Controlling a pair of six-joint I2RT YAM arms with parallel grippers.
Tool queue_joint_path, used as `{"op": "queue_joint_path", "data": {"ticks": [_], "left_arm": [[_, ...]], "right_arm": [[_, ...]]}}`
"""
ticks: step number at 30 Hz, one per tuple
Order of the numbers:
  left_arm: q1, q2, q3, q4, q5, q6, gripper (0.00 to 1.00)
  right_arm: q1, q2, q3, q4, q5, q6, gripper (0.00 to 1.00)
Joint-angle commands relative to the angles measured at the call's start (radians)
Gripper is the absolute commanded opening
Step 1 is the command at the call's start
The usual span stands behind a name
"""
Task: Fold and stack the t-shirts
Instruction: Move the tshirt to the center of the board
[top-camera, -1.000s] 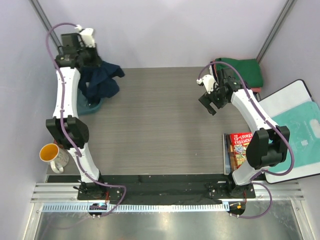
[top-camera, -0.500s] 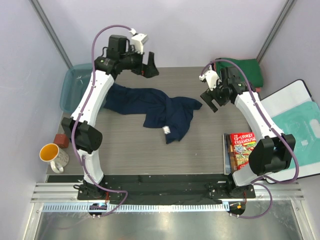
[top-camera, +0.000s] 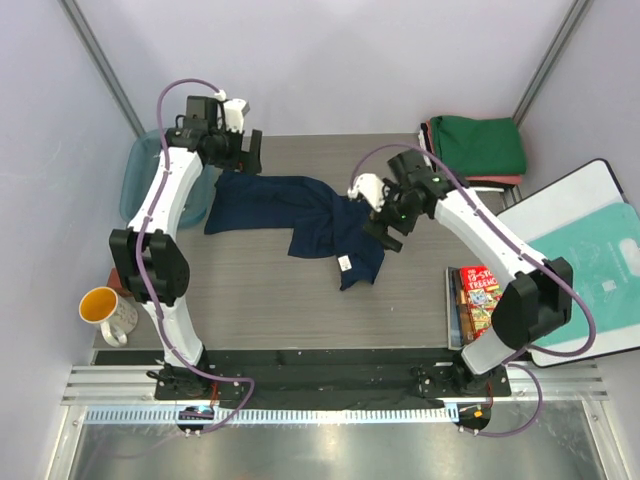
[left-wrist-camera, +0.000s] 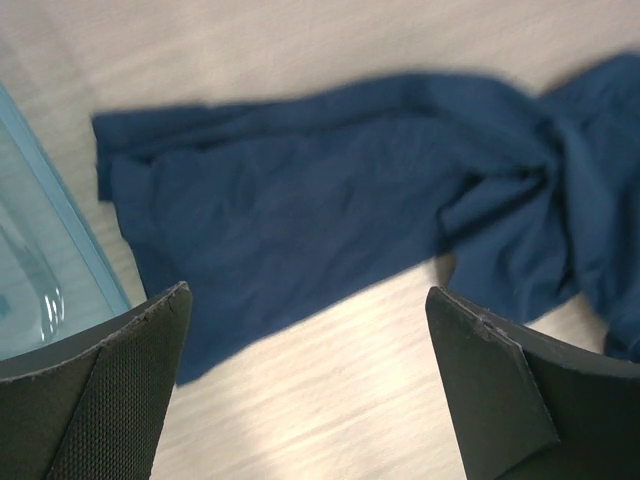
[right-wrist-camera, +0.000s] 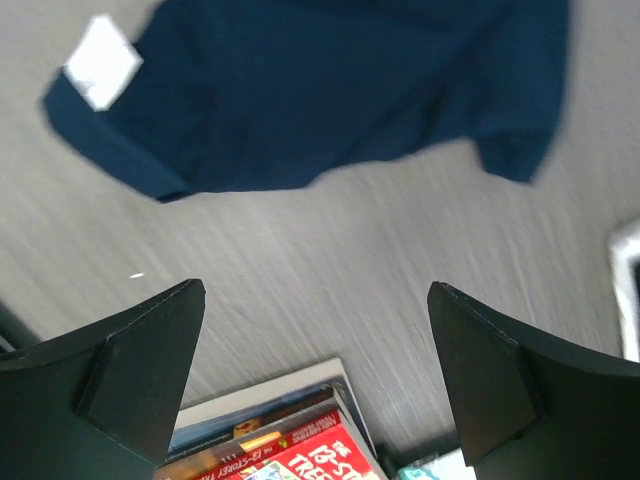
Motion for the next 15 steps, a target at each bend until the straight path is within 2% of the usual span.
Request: {"op": "queue_joint_path", "data": {"ticks": [1, 5, 12, 15], "left_arm": [[-0.002, -0.008, -0.031, -0.091, 0.028, 0.129, 1.00], [-0.004, 0.029, -0.092, -0.117, 0.033, 0.215, 1.00], [-0.004, 0.030, -0.219, -0.034, -0.043, 0.249, 1.00], [-0.002, 0.030, -0.222, -0.037, -0.041, 0.250, 1.00]], "right_arm": [[0.084, 0.045, -0.013, -0.081, -0.044, -0.081, 0.99], [0.168, 0.097, -0.026, -0.082, -0.021, -0.107, 0.98], [0.173, 0.222, -0.022, -0.028, 0.022, -0.118, 0.92], [0.173, 0.257, -0.062, 0.038, 0.068, -0.115, 0.82]]}}
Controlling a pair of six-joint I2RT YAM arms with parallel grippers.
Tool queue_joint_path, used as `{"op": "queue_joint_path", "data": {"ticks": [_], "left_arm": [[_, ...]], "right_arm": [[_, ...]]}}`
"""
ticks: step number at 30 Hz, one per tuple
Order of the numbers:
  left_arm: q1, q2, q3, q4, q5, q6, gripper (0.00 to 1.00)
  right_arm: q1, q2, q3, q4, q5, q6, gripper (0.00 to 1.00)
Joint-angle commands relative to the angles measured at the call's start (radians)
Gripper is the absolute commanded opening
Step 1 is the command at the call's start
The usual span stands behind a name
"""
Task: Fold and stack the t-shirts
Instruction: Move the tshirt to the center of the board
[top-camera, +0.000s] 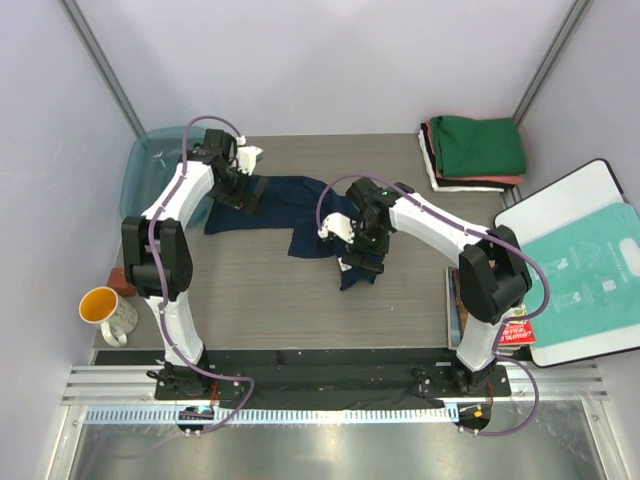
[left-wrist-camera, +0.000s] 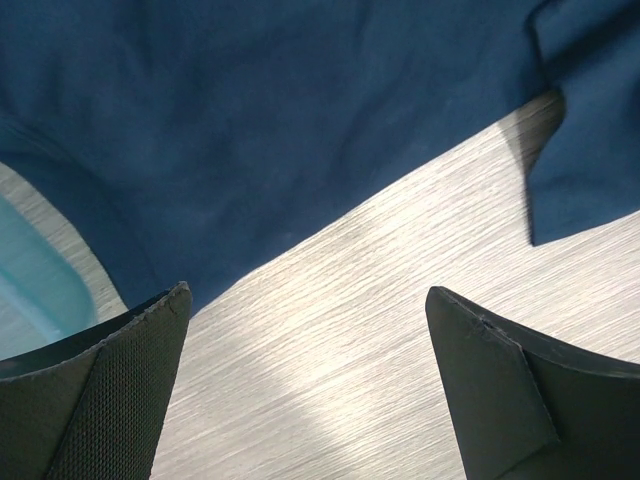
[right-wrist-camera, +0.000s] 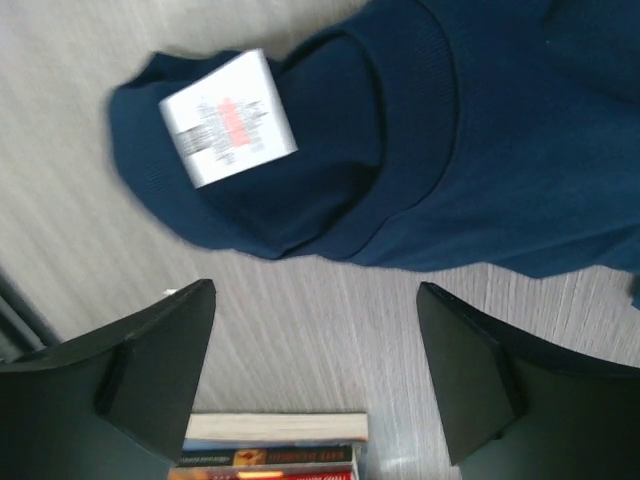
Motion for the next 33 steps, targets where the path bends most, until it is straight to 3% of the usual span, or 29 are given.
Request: {"op": "queue_joint_path", "data": {"ticks": [1, 4, 7, 10, 12, 17, 24, 26, 27, 28, 29, 33], "left_arm": [[0.001, -0.017, 0.004, 0.029, -0.014, 0.035, 1.00], [0.001, -0.029, -0.002, 0.035, -0.026, 0.049, 1.00], [-0.001, -0.046, -0.015, 0.046, -0.042, 0.064, 1.00], [0.001, -0.057, -0.031, 0.052, -0.052, 0.081, 1.00], [0.001, -0.061, -0.048, 0.058, -0.060, 0.092, 1.00], [0.001, -0.074, -0.089, 0.081, -0.072, 0.111, 1.00], [-0.001, -0.064, -0.086, 0.081, -0.071, 0.118, 1.00], [0.001, -0.063, -0.085, 0.081, -0.066, 0.115, 1.00], [-0.001, -0.063, -0.085, 0.083, -0.065, 0.112, 1.00], [-0.001, -0.064, -0.088, 0.083, -0.062, 0.111, 1.00], [0.001, -0.067, -0.089, 0.083, -0.060, 0.112, 1.00], [0.001, -0.106, -0.120, 0.095, -0.048, 0.138, 1.00]], "right_arm": [[-0.007, 0.038, -0.045, 0.110, 0.083, -0.019, 0.68], [-0.022, 0.076, -0.071, 0.158, 0.132, -0.029, 0.36], [-0.057, 0.099, -0.072, 0.207, 0.167, -0.034, 0.18], [-0.097, 0.111, -0.051, 0.234, 0.225, -0.048, 0.06], [-0.118, 0.117, -0.030, 0.241, 0.244, -0.065, 0.01], [-0.172, 0.098, -0.095, 0.385, 0.382, -0.126, 0.01], [-0.241, 0.071, -0.214, 0.792, 0.589, -0.302, 0.01], [-0.255, 0.084, -0.200, 0.860, 0.653, -0.321, 0.10], [-0.264, 0.082, -0.188, 0.885, 0.658, -0.321, 0.28], [-0.267, 0.079, -0.156, 0.880, 0.658, -0.298, 0.36], [-0.267, 0.058, -0.136, 0.870, 0.644, -0.286, 0.51], [-0.246, -0.034, -0.002, 0.634, 0.481, -0.172, 0.68]]}}
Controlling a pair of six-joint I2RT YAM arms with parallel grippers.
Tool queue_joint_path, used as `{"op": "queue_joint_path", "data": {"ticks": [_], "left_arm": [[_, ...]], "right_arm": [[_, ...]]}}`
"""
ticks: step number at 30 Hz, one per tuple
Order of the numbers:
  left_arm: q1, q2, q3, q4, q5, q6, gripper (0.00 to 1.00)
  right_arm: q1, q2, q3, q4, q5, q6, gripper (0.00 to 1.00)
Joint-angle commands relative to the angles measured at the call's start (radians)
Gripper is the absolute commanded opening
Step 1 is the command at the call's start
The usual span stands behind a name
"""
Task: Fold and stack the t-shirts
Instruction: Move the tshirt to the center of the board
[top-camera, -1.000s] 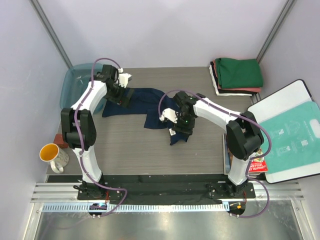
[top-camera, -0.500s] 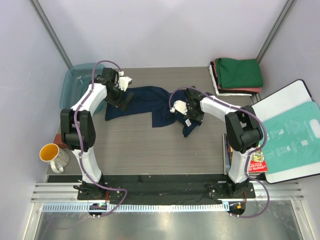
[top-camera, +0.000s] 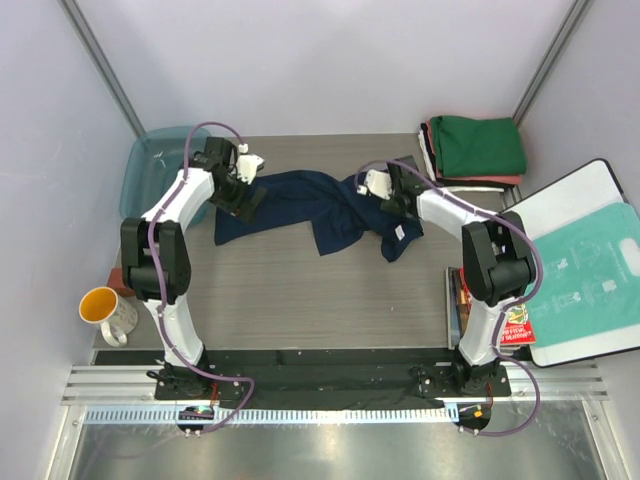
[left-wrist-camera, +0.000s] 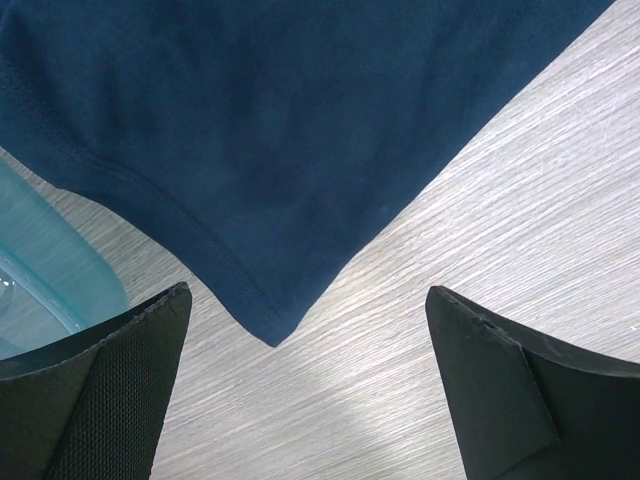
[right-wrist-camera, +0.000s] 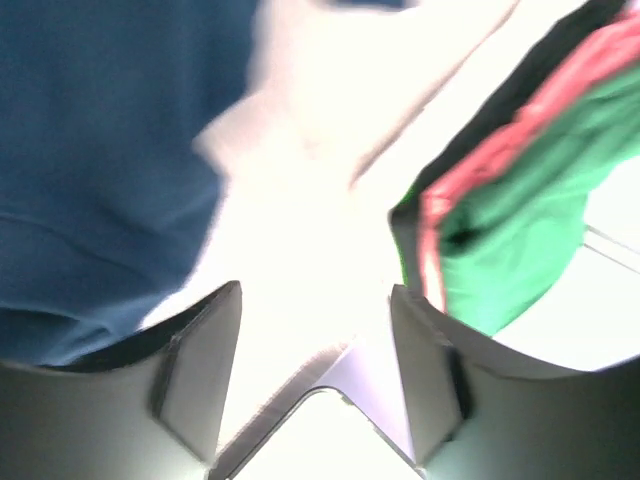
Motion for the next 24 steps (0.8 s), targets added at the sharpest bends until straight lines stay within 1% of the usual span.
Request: {"op": "queue_joint_path", "data": {"ticks": [1, 2, 5, 7, 10, 11, 14, 19, 24], "left_arm": [[-0.001, -0.094, -0.050, 0.041, 0.024, 0.048, 1.00], [-0.001, -0.102, -0.066, 0.056, 0.023, 0.061, 1.00], [-0.001, -0.138, -0.136, 0.085, 0.013, 0.122, 1.00], [-0.001, -0.163, -0.194, 0.098, 0.010, 0.179, 1.00], [-0.001, -0.195, -0.269, 0.118, -0.002, 0.258, 1.00], [-0.001, -0.201, -0.287, 0.133, -0.005, 0.275, 1.00], [-0.005, -0.218, -0.357, 0.182, -0.046, 0.338, 1.00], [-0.009, -0.211, -0.428, 0.259, -0.108, 0.407, 1.00], [-0.010, -0.192, -0.443, 0.289, -0.140, 0.446, 1.00]], "right_arm": [[0.032, -0.153, 0.179, -0.132, -0.127, 0.096, 0.70], [0.040, -0.188, 0.192, -0.211, -0.215, 0.119, 0.73], [0.093, -0.228, 0.195, -0.330, -0.331, 0.137, 0.74], [0.161, -0.245, 0.154, -0.359, -0.406, 0.140, 0.74], [0.225, -0.233, 0.094, -0.370, -0.437, 0.145, 0.74], [0.257, -0.224, 0.088, -0.366, -0.443, 0.152, 0.74], [0.288, -0.147, 0.102, -0.358, -0.453, 0.174, 0.74], [0.291, -0.017, 0.164, -0.318, -0.456, 0.223, 0.74], [0.296, 0.040, 0.187, -0.303, -0.495, 0.237, 0.73]]}}
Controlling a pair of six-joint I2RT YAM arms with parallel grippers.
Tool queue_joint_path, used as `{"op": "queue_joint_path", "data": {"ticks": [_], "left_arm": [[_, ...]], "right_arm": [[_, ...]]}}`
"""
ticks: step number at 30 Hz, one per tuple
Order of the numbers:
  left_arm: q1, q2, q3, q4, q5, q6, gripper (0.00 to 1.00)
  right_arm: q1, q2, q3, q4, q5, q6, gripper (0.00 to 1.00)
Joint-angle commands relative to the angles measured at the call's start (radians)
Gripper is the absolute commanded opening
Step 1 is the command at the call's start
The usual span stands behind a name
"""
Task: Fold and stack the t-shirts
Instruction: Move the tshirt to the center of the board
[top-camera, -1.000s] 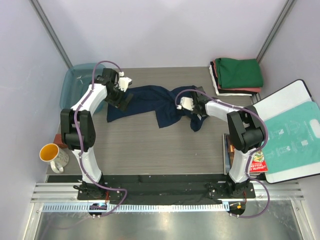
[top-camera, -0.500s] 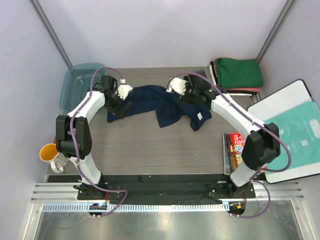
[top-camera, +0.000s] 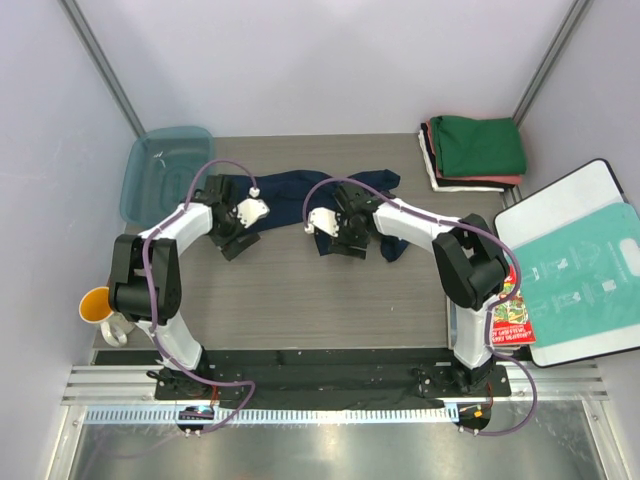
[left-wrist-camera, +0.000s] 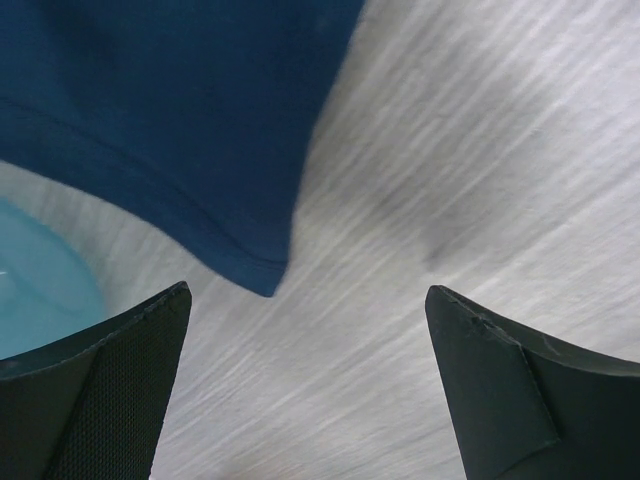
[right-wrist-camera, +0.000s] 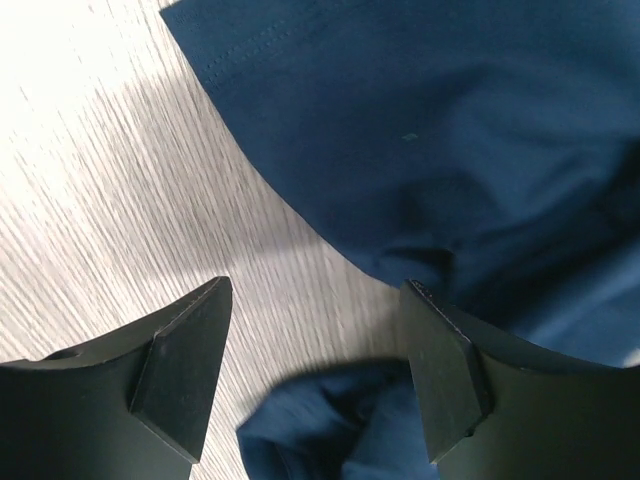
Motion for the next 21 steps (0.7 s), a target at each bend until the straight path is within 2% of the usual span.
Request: {"op": "queue_joint_path", "data": {"ticks": [1, 11, 21], "left_arm": [[-0.005, -0.013, -0.002, 0.093, -0.052, 0.067, 1.00], [0.012, 0.070, -0.014, 0.207, -0.239, 0.096, 1.00], [0.078, 0.188, 0.125, 0.234, -0.314, 0.035, 1.00]], "right_arm": [[0.004, 0.002, 0.072, 0.022, -0.057, 0.035, 0.73], [0.035, 0.012, 0.057, 0.041, -0.046, 0.035, 0.73], [0.035, -0.022, 0.017, 0.053, -0.029, 0.049, 0.73]]}}
